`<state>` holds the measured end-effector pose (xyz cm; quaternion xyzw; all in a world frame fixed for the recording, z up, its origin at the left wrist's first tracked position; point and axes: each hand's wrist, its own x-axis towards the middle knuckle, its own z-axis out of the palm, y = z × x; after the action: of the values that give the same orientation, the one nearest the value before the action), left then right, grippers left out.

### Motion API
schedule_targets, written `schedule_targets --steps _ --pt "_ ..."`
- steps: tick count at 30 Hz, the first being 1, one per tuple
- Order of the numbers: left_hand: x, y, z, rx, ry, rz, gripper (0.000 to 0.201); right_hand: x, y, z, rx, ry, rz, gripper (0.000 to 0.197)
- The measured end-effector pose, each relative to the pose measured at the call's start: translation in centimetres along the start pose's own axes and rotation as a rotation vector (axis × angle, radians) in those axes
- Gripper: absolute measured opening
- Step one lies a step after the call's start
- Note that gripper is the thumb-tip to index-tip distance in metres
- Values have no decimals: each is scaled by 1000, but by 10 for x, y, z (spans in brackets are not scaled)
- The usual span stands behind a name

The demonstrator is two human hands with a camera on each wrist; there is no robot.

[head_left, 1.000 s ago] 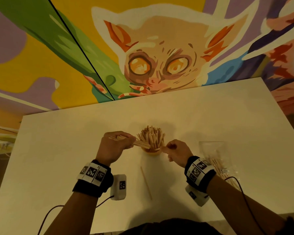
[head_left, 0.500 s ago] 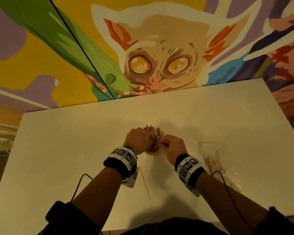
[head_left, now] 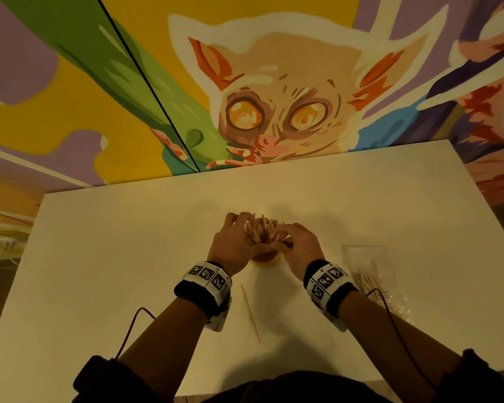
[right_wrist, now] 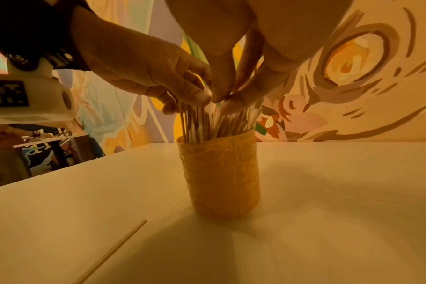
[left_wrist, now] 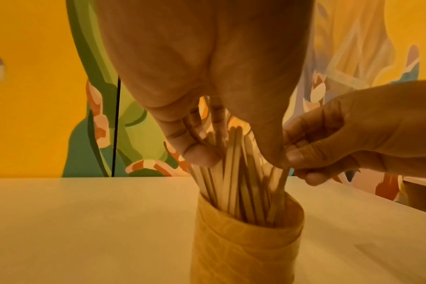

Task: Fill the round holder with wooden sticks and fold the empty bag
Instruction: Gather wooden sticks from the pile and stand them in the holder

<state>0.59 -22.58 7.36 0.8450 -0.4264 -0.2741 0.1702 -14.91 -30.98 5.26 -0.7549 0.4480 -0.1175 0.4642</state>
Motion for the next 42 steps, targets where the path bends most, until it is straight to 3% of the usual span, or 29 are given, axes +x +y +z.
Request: schedule_targets --steps 5,8,10,13,18,21,24,29,37,42 --pt "-12 -7 -20 52 99 56 86 -8 -5 -8 52 81 19 21" --pt "-27 -17 -30 22 307 75 62 -19 -14 -19 -26 121 -15 14" --pt "-38 -29 -33 -15 369 65 37 -28 -16 -24 -93 34 12 17" --pt "-51 -52 -20 -7 230 -32 24 -41 -9 -16 -272 -199 93 28" --pt "-58 -86 31 78 -216 -230 44 -62 4 33 -516 -462 169 40" --pt "-53 -95 61 78 -342 -277 56 -73 6 67 -610 -539 189 44" --pt "-44 -99 82 68 -354 -343 60 -78 7 94 -701 -552 195 49" --pt "-37 -105 102 28 -322 -433 62 -83 10 113 -711 -509 248 36" --pt "-35 -95 106 -44 -334 -465 38 -87 13 129 -553 -437 423 33" --pt "-42 -95 108 10 -243 -451 27 -89 19 137 -473 -384 516 38"
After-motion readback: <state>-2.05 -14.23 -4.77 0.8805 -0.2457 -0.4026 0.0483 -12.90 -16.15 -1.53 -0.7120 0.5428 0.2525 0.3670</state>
